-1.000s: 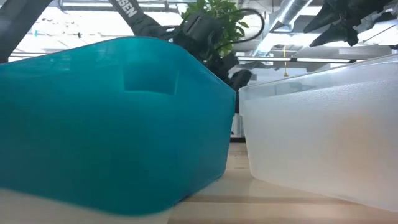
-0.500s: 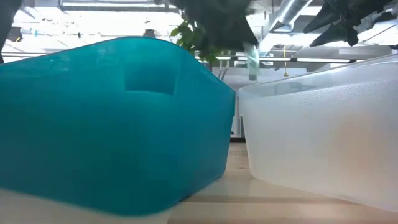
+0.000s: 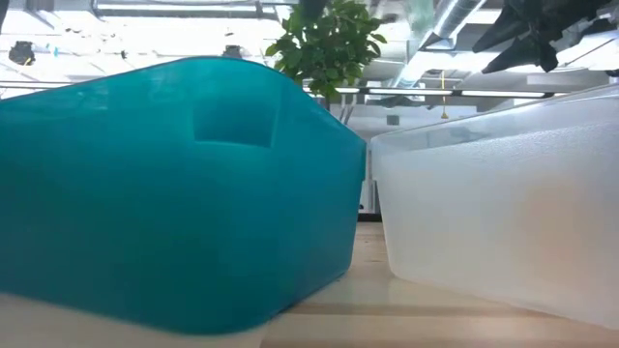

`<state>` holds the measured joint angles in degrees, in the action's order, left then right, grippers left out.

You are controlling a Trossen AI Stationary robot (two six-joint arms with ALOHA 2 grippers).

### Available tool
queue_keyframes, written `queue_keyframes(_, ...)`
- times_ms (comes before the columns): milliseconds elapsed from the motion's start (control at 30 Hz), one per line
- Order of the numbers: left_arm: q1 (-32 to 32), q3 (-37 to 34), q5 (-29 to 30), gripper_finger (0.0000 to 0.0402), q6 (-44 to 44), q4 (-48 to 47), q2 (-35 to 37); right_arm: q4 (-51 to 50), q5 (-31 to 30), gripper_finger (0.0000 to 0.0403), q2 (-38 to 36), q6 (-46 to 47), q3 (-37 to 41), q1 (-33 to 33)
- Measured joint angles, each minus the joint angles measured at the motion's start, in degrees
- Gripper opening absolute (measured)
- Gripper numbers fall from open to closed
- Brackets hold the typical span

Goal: Pick and place medicine bottles into bin by pill shape (circle, oval)
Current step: Put the small blue pill bottle into the transparent bin

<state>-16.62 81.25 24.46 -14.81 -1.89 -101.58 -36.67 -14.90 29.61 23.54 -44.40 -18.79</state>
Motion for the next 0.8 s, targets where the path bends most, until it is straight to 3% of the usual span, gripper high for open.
queue_keyframes(133, -3.6, -1.1, 0.1, 0.0115, -0.7, 3.3, -1.3, -1.0, 0.0, 0.0271, 0.0, 0.0, 0.0, 0.0)
queue_keyframes(467, -10.2, -1.0, 0.0, 0.0115, -2.0, 20.3, -15.8, -3.7, 0.0, 0.0271, 0.0, 1.0, 0.0, 0.0)
queue_keyframes(800, -12.4, -0.3, 6.2, 0.0115, -5.3, 21.4, -23.7, -6.7, 0.0, 0.0271, 0.0, 1.1, 0.0, 0.0)
